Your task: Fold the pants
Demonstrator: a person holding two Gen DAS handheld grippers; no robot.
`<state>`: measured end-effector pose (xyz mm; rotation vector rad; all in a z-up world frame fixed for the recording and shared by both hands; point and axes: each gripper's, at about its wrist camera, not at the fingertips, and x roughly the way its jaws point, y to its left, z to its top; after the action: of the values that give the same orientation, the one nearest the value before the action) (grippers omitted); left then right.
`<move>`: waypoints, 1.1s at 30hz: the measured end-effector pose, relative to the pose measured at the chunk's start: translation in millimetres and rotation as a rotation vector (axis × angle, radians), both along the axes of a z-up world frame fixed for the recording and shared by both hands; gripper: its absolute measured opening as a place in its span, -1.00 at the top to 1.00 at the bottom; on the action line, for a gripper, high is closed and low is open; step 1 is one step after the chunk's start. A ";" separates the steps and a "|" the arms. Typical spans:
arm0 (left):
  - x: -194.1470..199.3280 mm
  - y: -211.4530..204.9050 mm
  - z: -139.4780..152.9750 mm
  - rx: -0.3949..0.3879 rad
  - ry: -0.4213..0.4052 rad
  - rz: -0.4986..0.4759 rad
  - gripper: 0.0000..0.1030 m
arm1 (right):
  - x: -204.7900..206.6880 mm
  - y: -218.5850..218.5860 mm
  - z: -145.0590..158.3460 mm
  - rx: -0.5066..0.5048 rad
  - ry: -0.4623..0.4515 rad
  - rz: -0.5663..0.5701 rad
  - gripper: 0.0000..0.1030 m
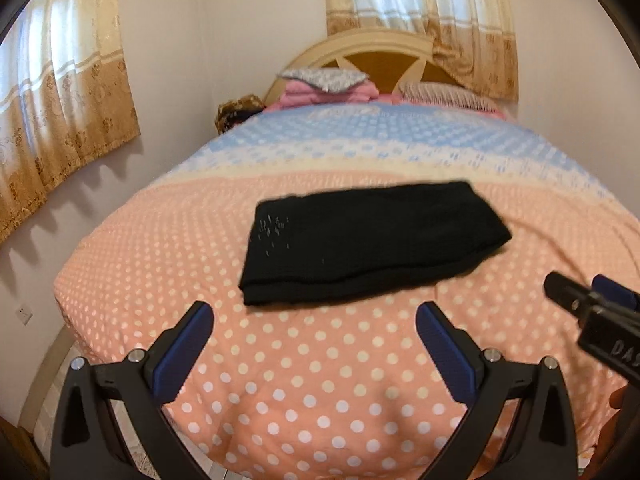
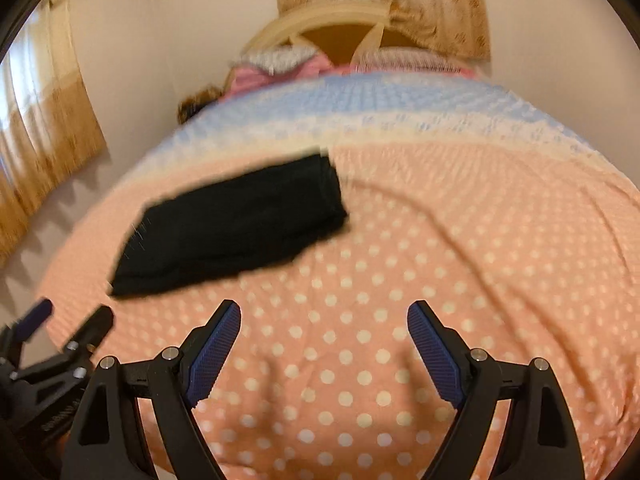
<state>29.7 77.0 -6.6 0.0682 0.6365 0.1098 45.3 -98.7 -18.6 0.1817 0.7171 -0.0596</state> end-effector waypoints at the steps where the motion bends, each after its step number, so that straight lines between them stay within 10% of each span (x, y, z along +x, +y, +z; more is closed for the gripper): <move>1: -2.6 -0.4 4.0 0.006 -0.015 0.007 -1.00 | -4.8 0.3 7.0 0.003 -0.029 -0.002 -0.68; 7: -9.1 -1.1 11.3 0.037 -0.058 0.027 -1.00 | -24.0 3.4 32.4 0.021 -0.149 0.001 -0.68; 33: -12.8 -11.1 13.6 0.053 -0.067 0.013 -1.00 | -34.4 -1.0 31.0 0.039 -0.165 -0.024 -0.68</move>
<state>17.0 65.9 7.0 0.1112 0.5677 0.1412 10.9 -99.7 12.5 0.2296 0.5518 -0.0535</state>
